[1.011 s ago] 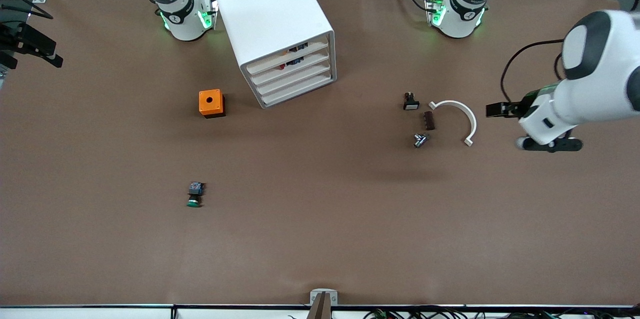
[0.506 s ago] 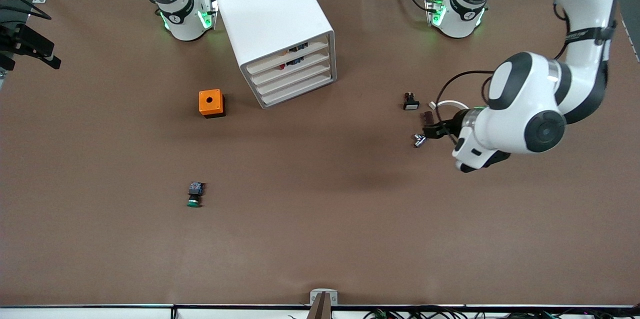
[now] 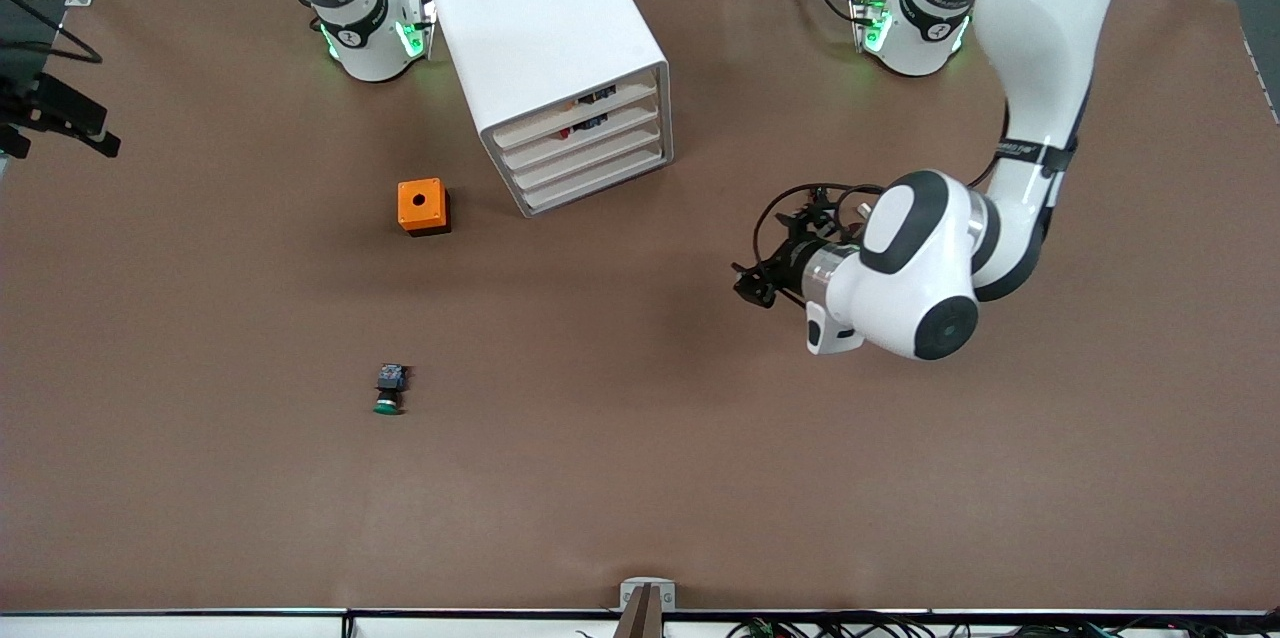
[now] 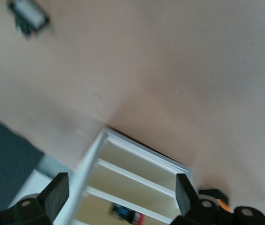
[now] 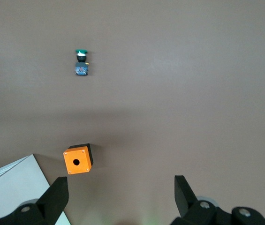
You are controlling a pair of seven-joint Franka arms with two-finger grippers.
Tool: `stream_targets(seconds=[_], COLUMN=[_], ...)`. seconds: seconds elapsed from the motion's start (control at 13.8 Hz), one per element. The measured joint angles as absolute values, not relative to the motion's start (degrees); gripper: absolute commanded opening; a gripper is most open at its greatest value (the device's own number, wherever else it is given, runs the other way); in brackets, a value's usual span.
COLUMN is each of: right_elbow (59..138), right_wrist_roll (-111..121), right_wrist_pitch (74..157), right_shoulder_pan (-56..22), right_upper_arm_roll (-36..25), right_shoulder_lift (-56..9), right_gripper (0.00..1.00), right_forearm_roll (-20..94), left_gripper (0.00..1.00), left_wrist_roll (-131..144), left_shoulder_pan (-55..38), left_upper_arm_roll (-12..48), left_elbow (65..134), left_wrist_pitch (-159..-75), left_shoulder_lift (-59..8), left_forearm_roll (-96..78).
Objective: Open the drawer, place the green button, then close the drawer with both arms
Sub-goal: 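Move the left gripper to the white cabinet's drawer front, then grasp the green button with the right gripper while the left gripper grips the drawer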
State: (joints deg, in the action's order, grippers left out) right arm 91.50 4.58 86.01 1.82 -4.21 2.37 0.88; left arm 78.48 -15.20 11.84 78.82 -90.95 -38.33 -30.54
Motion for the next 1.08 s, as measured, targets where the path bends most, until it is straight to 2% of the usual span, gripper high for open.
stream_targets(seconds=[0.29,0.51,0.79,1.08], right_elbow=[91.0,91.0,93.5,95.5], right_wrist_roll=[4.6,4.6,2.5,-7.3], right_wrist_pitch=[91.3,96.4,108.9,117.8], right_shoulder_pan=[3.3,3.4,2.9,-2.2], right_upper_arm_roll=[-4.2,-4.1,-3.3,-2.8], right_shoulder_lift=[-6.9,-11.3,-18.7,-24.2], right_gripper=[1.0,1.0,1.0,1.0], right_forearm_roll=[0.9,1.0,4.3,4.7], left_gripper=[1.0,1.0,1.0,1.0], left_wrist_roll=[97.7,106.2,113.5,119.9], left_shoulder_pan=[-17.4,-17.9,-18.7,-18.8], left_upper_arm_roll=[11.9,11.9,12.4,15.1], left_elbow=[76.8,76.5,76.4,76.4], left_wrist_pitch=[-90.9,-90.9,-89.9,-89.4], left_shoulder_lift=[-43.7,-47.1,-50.0,-51.9], left_forearm_roll=[-37.4,-42.6,-45.5,-46.4])
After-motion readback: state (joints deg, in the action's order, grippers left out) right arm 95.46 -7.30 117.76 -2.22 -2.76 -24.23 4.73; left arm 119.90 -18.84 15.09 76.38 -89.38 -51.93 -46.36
